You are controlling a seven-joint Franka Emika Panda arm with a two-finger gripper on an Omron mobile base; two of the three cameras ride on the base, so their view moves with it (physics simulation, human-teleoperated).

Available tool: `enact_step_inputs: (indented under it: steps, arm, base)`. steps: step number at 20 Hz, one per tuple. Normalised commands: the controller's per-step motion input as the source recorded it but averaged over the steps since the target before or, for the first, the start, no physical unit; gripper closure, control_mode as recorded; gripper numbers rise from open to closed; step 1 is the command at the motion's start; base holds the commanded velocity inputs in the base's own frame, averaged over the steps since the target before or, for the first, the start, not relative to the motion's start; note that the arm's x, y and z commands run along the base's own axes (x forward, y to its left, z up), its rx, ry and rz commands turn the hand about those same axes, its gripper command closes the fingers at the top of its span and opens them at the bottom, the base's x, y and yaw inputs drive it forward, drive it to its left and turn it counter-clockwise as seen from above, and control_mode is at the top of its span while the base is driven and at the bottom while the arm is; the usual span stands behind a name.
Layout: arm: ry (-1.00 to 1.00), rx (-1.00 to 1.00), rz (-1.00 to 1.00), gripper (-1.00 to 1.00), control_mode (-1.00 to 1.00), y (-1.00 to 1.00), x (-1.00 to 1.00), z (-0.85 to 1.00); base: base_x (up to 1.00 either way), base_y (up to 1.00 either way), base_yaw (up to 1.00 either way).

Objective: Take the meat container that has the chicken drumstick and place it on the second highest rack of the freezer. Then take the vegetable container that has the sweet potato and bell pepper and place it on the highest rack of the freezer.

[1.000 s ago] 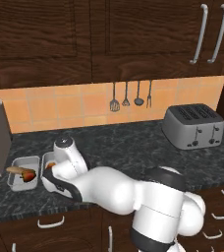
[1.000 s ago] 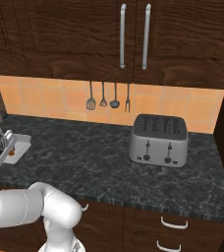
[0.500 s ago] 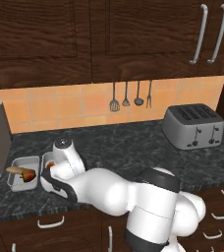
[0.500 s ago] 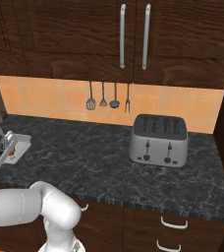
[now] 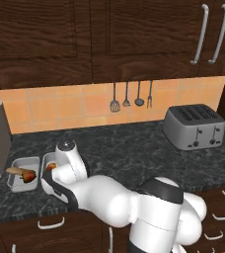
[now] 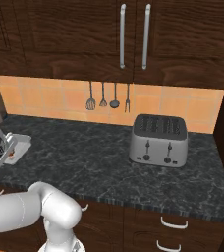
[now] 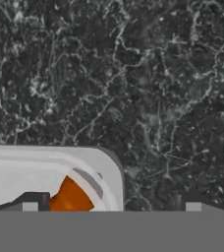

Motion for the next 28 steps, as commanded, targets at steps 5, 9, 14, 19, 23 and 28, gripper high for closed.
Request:
enact_step_inputs:
  steps: [5, 9, 14, 19, 23, 28]
  arm:
    - [0.00, 0.00, 0.00, -1.00, -1.00, 0.00, 0.00, 0.00]
    - [0.00, 0.00, 0.00, 1.00, -1.00, 0.00, 0.00, 0.00]
    - [0.00, 0.00, 0.00, 1.00, -1.00, 0.00, 0.00, 0.00]
    - [0.00, 0.00, 0.00, 1.00, -1.00, 0.00, 0.00, 0.00]
    - [0.00, 0.00, 0.00, 1.00, -1.00, 0.00, 0.00, 0.00]
    - [0.00, 0.02, 0.00, 1.00, -1.00, -0.12, -0.11, 0.28]
  base:
    - [0.00, 0.00, 0.00]
    - [0.00, 0.00, 0.00]
    - [0.00, 0.00, 0.00]
    - [0.00, 0.00, 0.00]
    - [0.00, 0.00, 0.00]
    - [0.00, 0.00, 0.00]
